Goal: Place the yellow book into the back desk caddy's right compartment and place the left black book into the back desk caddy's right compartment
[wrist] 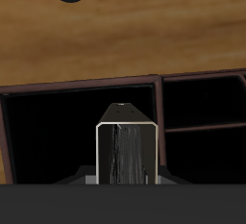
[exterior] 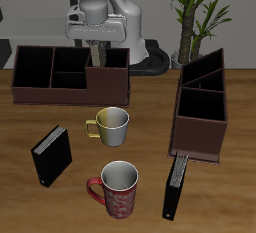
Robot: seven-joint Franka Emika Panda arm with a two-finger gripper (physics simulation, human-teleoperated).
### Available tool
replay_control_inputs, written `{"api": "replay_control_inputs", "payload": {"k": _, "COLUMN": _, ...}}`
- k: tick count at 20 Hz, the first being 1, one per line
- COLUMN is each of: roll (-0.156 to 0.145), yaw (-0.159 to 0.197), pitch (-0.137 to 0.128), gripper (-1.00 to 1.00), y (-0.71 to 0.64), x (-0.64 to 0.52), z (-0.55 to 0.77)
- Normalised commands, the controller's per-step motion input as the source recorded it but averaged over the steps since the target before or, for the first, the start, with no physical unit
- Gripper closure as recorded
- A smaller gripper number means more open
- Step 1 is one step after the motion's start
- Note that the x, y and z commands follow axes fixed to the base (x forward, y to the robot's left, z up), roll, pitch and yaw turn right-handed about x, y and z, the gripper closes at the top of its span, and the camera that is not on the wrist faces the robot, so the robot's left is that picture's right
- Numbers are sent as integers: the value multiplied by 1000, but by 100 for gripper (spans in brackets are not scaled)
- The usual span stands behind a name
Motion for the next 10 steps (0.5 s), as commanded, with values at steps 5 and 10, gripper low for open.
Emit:
{"api": "replay_control_inputs", "payload": {"k": 5, "roll": 7, "yaw": -8, "pitch": 3, "gripper": -100, "y": -1, "x": 17, "z": 35}}
{"api": "replay_control_inputs", "payload": {"k": 10, "roll": -27, "yaw": 21, "pitch": -78, "gripper": -100, "y": -88, "x": 34, "z": 345}}
